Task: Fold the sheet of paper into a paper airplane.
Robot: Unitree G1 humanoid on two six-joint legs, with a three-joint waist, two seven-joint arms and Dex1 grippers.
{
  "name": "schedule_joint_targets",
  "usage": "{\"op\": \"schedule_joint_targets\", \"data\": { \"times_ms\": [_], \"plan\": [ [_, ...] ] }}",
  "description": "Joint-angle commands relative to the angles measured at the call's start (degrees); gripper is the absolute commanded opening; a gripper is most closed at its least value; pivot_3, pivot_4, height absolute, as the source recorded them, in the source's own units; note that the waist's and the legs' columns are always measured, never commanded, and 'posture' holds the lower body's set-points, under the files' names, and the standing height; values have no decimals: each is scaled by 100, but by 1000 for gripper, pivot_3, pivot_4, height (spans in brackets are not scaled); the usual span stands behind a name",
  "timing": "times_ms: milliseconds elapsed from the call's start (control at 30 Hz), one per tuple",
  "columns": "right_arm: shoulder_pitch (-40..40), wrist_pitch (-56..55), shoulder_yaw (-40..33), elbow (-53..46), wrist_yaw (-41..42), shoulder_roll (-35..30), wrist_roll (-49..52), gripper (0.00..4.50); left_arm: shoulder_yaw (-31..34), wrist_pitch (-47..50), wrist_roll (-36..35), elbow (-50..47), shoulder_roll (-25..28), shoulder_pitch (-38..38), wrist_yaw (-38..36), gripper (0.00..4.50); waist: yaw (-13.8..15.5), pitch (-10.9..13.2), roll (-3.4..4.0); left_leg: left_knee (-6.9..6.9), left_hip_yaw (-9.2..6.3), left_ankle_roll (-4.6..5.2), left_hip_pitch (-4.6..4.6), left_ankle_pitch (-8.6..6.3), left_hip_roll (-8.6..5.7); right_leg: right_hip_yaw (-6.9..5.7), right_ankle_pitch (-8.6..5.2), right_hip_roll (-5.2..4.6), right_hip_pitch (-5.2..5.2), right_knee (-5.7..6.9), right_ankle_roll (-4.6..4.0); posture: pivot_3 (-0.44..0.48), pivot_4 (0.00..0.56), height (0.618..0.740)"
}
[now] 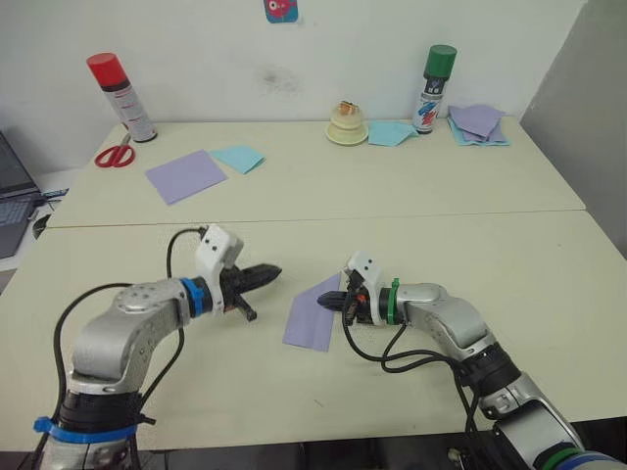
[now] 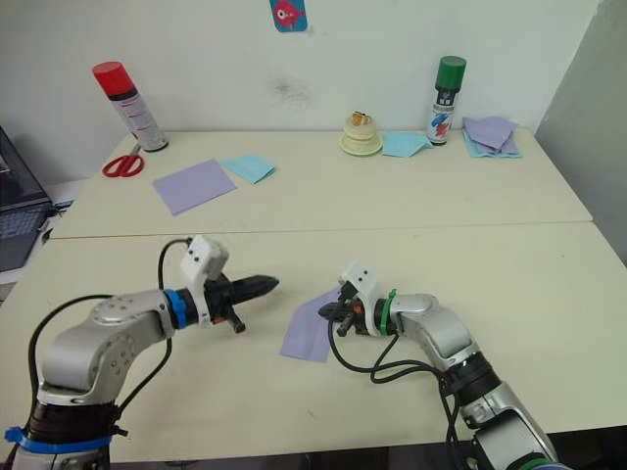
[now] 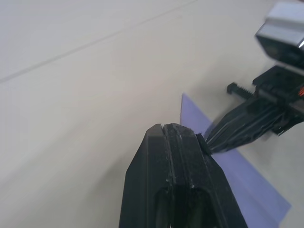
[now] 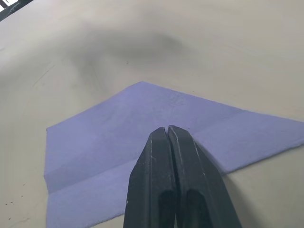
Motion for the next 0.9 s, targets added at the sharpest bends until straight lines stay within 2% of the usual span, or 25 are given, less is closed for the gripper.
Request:
{"op": "schedule_joint_targets", "data": {
  "times_ms": [33, 167, 367, 533, 900],
  "plan": [
    [53, 27, 6, 106, 24, 32, -141, 53, -556, -68, 141, -216, -63, -119, 56, 0, -4, 0, 0, 0, 0, -4, 0, 2, 0, 0, 1, 0, 1, 0, -1, 0, 150, 740],
    [104, 79, -114, -53, 41, 2, -143, 53, -1367, -523, 832, 54, -130, 20, 254, 0, -6, 0, 0, 0, 2, -8, 1, 5, 0, 3, 3, 0, 0, 1, -4, 0, 150, 740],
    [193, 98, -470, -519, -126, 89, -14, 53, -2113, -944, 1592, 566, 41, 230, 239, 0, 18, 1, 0, -2, -3, -9, -11, 5, -3, 3, 3, -1, -11, -1, -5, 0, 150, 740],
    [65, -179, -532, 184, -709, 348, -457, 53, -2328, -1332, 1845, 969, -10, 220, 102, 0, 18, -2, 5, -3, 1, -3, -5, 2, -4, 5, 3, -3, -9, 0, -5, 0, 150, 740],
    [-24, -1156, -854, 1487, -1142, 173, -1047, 53, -2201, -1528, 1882, 1347, -250, 234, 176, 0, 23, -30, 29, 2, -9, 15, 38, 5, -10, -8, 6, 1, 28, 1, 0, 0, 150, 740]
  ]
}}
